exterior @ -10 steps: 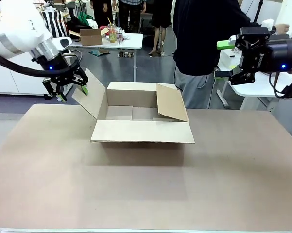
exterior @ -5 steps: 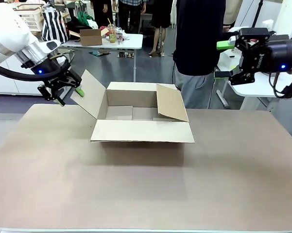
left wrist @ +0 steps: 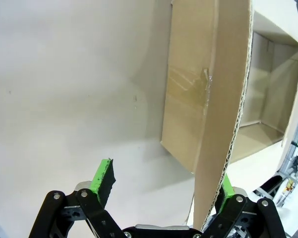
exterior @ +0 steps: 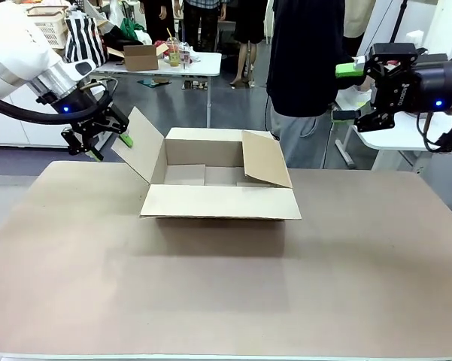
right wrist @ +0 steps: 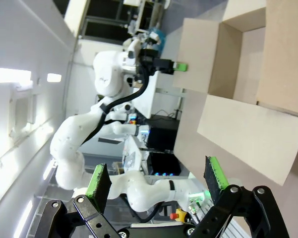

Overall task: Pack the gift set into the box.
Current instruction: Place both hands on the side flaps of the Package Box and spread them outward.

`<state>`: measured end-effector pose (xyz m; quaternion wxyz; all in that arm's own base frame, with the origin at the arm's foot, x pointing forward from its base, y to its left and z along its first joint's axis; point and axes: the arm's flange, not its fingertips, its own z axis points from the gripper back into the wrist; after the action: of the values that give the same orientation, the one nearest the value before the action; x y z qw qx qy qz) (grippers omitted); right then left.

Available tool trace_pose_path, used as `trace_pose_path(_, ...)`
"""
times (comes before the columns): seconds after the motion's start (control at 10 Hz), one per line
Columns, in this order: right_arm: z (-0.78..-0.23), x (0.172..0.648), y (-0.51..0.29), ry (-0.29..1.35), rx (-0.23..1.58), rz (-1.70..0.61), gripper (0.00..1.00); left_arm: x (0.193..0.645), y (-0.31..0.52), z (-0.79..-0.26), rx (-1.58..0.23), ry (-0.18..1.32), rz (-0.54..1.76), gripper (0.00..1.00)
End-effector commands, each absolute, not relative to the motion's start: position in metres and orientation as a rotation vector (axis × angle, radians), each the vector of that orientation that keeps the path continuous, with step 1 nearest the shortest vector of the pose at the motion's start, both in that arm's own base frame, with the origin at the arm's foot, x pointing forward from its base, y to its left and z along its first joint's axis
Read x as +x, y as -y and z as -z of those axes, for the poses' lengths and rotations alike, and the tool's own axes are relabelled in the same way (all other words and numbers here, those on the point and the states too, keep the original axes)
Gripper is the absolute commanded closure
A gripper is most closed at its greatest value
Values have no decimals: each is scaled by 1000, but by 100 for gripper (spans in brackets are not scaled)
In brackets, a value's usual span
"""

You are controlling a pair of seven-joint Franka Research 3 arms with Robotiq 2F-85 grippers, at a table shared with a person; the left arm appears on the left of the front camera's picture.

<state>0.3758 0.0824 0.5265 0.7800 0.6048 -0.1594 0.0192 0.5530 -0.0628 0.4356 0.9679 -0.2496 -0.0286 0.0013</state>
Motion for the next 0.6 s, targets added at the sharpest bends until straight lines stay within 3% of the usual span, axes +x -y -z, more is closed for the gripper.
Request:
trace_pose_path(0.0, -527, 425, -118, 336, 1032, -23, 0, 553, 64, -436, -483, 58, -16, 0)
trace_pose_path(0.5, -524, 494, -228, 326, 474, -383, 0, 553, 64, -436, -483, 58, -16, 0)
